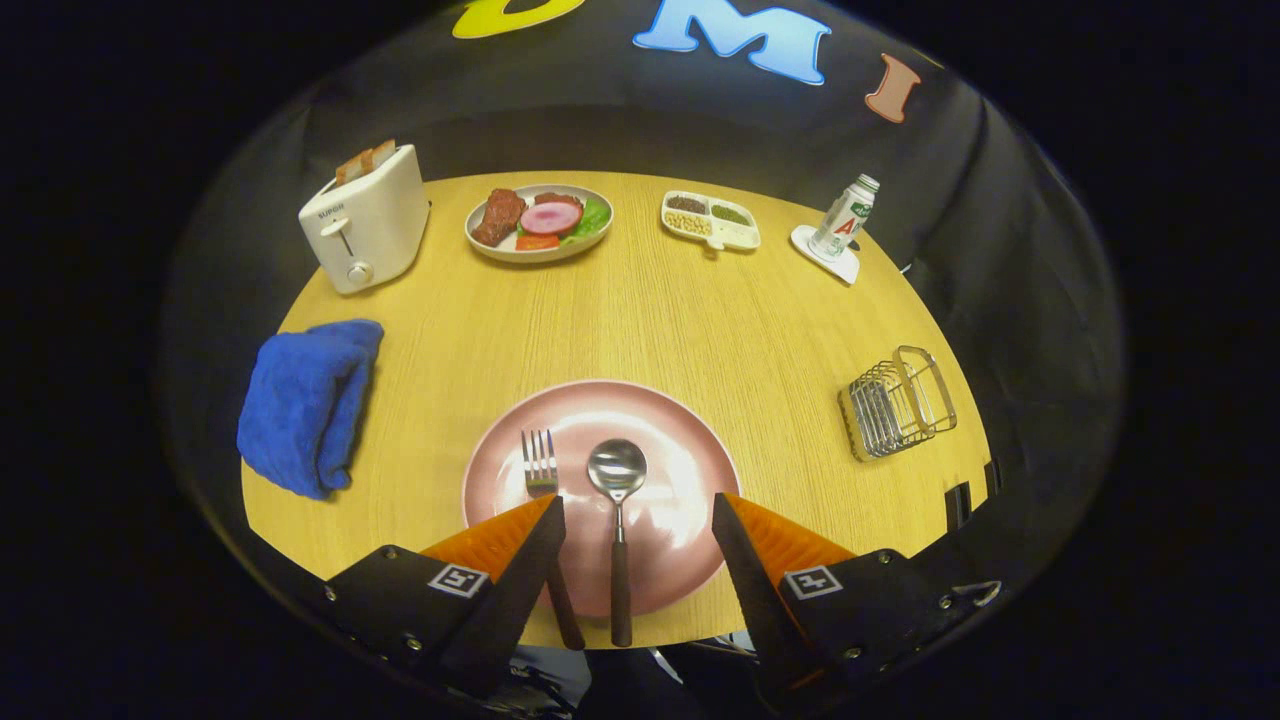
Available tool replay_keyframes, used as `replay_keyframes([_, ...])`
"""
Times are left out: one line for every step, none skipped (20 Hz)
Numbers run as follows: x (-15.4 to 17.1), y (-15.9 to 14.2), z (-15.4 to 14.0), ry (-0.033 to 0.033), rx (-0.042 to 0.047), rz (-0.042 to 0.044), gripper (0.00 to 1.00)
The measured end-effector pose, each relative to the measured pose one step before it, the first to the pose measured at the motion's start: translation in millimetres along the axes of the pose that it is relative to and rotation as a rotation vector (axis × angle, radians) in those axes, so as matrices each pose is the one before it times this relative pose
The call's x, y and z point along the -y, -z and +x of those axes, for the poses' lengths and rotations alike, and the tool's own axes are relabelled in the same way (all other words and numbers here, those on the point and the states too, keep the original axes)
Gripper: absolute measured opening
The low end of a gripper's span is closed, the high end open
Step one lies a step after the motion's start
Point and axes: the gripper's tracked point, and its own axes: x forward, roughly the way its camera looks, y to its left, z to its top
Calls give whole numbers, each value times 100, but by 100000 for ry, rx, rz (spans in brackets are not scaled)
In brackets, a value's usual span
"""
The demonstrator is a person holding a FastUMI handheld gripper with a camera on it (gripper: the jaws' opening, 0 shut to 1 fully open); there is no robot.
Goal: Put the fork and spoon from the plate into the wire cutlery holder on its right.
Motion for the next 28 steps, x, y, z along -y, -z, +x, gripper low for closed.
replay_keyframes([-3, 399, 413, 119, -1733, -49, 92])
replay_keyframes([-38, 549, 455, -164, -1955, 154, 92])
replay_keyframes([5, 389, 340, 154, -1722, 230, 92])
replay_keyframes([-13, 401, 363, -38, -1871, 83, 92])
replay_keyframes([-4, 576, 376, 88, -1838, 83, 92])
replay_keyframes([90, 263, 299, 31, -1111, -1, 92])
replay_keyframes([-62, 331, 424, -193, -1179, 42, 92])
replay_keyframes([-16, 275, 419, -346, -806, 111, 92])
replay_keyframes([-82, 195, 365, -567, -990, 72, 92])
replay_keyframes([-150, 368, 432, -561, -1424, -18, 92])
replay_keyframes([-48, 315, 306, -409, -1527, -104, 92])
replay_keyframes([-25, 185, 309, -271, -1016, 133, 92])
replay_keyframes([70, 236, 216, -625, -864, 168, 89])
replay_keyframes([-176, 200, 457, -816, -534, 291, 86])
replay_keyframes([34, 112, 270, -665, -814, 23, 86])
replay_keyframes([17, 143, 261, -550, -837, -63, 86])
replay_keyframes([-98, 190, 318, -1028, -1652, 111, 86])
replay_keyframes([-56, 423, 211, -1771, -1984, 20, 86])
replay_keyframes([-140, -212, 141, -2242, 304, 1392, 86])
replay_keyframes([-94, -63, -24, -1037, -249, 477, 84])
replay_keyframes([93, -24, 61, -1093, -579, 424, 82])
replay_keyframes([43, 132, 95, -1302, -1595, 331, 82])
replay_keyframes([1, -109, -10, -688, -1470, 895, 82])
replay_keyframes([35, -43, 31, -231, -1862, -904, 82])
replay_keyframes([59, -131, 55, -296, -1223, -2167, 82])
replay_keyframes([-67, -118, 125, -289, -860, -1677, 82])
replay_keyframes([63, -81, -57, -141, -850, -464, 81])
replay_keyframes([-5, 25, 67, -115, -662, 331, 81])
